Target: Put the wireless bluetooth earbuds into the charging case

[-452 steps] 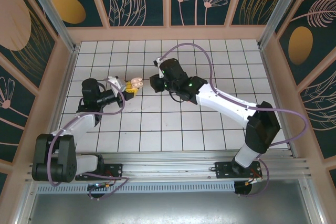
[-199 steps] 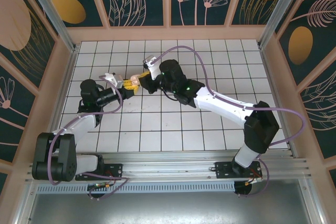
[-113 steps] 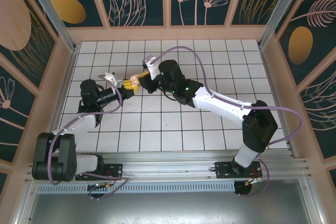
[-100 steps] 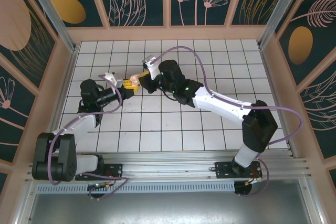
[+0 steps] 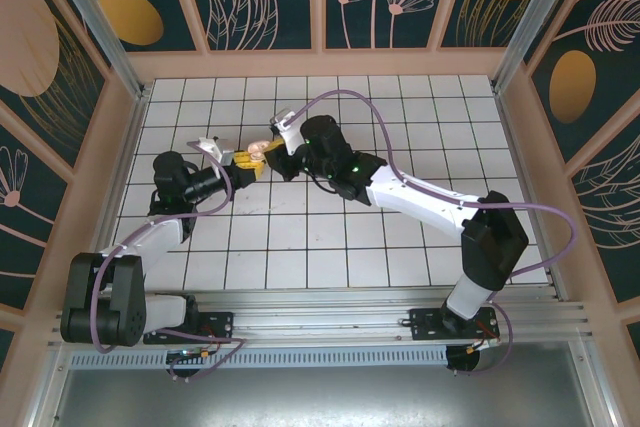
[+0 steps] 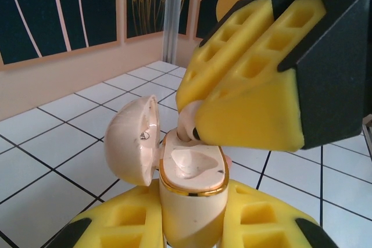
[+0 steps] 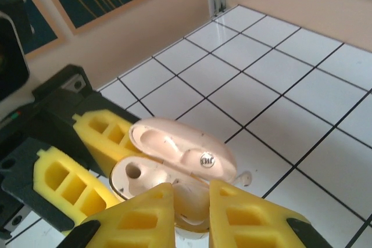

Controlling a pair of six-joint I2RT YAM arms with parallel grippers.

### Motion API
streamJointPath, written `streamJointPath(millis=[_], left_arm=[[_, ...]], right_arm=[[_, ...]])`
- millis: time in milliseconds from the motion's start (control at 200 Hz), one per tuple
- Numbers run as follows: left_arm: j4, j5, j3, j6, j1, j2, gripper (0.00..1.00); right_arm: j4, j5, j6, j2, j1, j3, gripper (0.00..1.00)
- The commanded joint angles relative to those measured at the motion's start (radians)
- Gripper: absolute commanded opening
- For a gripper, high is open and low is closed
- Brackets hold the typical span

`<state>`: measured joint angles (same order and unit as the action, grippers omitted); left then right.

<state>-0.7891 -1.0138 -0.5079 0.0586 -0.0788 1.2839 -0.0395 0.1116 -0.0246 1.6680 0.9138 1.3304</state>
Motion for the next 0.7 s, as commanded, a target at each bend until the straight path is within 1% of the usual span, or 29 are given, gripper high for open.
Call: streamJointPath(millis=[0,320,470,696], left_arm=[[-0.086,0.007,-0.01,0.013,-0.003,-0.015,0.12],[-0.018,0.004,-0.024,-0.042,-0.003,-0.015,0.12],[0.031,0.007,-0.029,-0.09,-0.002,-0.021,0.12],[0.06,0.011,-0.033,-0.119,-0.003,-0.024,0.12]], right_arm=[[0.084,0.048,0.018,0.021,0.023,0.027,0.18],[0.082,0.051,0.016,0.043,0.024,0.08,0.19],[0.086,0.061,0.001,0.042,0.022,0.099,0.26],[0.084,0.084,-0.035,0.042,0.014,0.115,0.33]])
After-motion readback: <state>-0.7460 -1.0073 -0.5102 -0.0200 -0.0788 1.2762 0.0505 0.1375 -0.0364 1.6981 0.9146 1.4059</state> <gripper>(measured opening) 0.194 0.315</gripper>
